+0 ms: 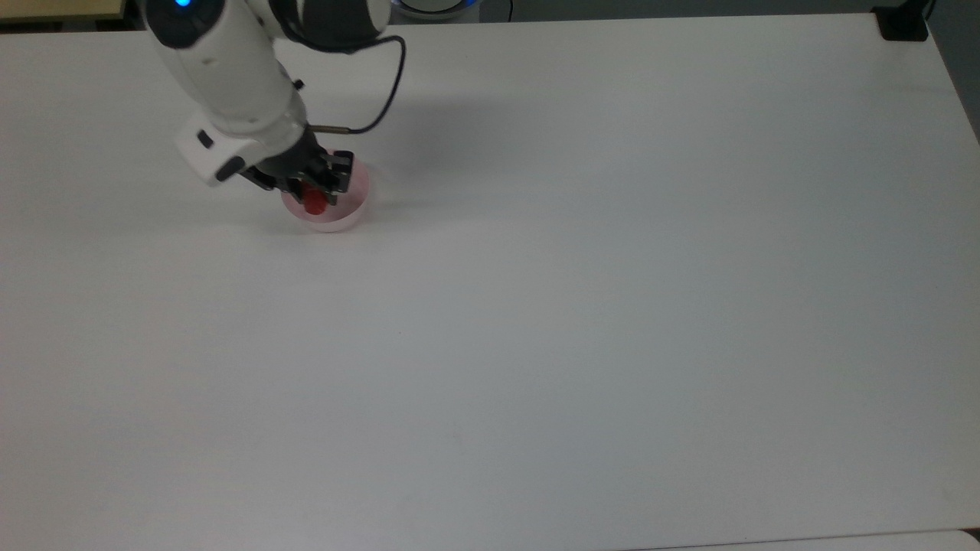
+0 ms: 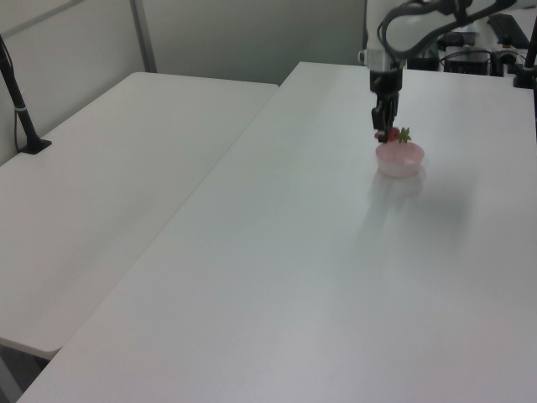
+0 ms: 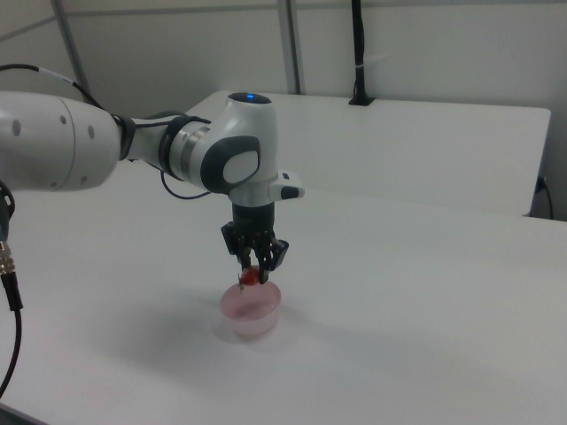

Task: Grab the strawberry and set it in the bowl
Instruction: 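Lift the strawberry and carry it over the pink bowl, then lower the strawberry into the bowl and open the gripper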

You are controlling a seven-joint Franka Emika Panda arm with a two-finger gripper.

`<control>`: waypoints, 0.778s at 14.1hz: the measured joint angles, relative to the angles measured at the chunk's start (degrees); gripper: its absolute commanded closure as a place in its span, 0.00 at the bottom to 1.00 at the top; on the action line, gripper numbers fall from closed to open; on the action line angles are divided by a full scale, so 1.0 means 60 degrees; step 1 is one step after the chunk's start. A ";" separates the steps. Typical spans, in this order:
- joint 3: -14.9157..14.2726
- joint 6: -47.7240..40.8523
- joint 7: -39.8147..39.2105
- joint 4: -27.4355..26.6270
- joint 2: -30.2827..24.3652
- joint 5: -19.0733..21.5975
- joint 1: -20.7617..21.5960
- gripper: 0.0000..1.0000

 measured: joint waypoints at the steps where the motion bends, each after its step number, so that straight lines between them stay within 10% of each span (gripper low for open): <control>1: 0.0000 0.0000 0.0035 -0.0021 0.0103 -0.0033 0.0054 0.70; 5: -0.0035 -0.0020 0.0035 -0.0045 0.0346 -0.0359 0.0012 0.56; 8: -0.0037 -0.0221 0.0035 -0.0037 0.0340 -0.0432 0.0010 0.00; 11: -0.0038 -0.0360 0.0035 -0.0001 0.0249 -0.0434 0.0007 0.00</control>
